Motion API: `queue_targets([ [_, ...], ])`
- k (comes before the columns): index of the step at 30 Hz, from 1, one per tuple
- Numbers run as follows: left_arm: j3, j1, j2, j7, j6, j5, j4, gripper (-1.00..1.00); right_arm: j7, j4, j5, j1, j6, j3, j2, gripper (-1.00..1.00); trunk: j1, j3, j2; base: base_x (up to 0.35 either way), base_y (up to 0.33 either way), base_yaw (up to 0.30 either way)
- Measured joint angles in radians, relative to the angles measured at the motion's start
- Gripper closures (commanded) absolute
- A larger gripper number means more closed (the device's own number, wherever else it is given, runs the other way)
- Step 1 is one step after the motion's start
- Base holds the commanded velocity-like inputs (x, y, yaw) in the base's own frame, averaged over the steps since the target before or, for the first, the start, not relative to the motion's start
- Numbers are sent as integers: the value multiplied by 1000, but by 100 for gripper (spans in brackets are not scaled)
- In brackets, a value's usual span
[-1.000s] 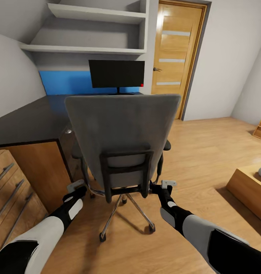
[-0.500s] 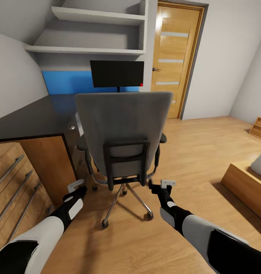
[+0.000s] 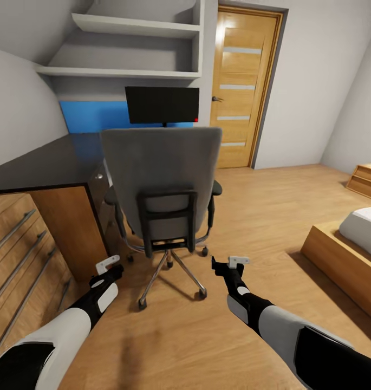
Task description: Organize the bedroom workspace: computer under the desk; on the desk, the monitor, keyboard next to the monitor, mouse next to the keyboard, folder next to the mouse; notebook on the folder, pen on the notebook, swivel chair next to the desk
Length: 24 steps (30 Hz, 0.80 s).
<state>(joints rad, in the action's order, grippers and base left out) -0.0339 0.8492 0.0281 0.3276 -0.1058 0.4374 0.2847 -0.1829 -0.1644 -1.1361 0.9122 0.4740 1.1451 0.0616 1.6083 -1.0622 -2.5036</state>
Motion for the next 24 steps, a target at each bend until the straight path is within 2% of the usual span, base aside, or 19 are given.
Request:
queue_targets([
  [7, -3, 0, -5, -6, 1, -2, -3, -100, -1, -1, 1, 0, 1, 2, 4, -100, 0, 0, 0, -127, -268, 23],
  [12, -6, 0, -9, -9, 1, -5, -5, -100, -2, -3, 1, 0, -2, 4, 11, -100, 0, 1, 0, -24, -96, 156],
  [19, -11, 0, -22, -10, 3, -8, -11, -100, -3, 0, 4, 0, -5, 3, 45, -100, 0, 5, 0, -4, -18, 230],
  [23, -40, 0, -30, -12, 4, -13, -25, -100, -4, 1, 4, 0, -5, 4, 52, -100, 0, 7, 0, -1, -3, 244],
  [24, -75, 0, -39, -12, 4, -21, -33, -100, -3, 1, 4, 0, -5, 4, 54, -100, 0, 8, 0, 0, -1, 247],
])
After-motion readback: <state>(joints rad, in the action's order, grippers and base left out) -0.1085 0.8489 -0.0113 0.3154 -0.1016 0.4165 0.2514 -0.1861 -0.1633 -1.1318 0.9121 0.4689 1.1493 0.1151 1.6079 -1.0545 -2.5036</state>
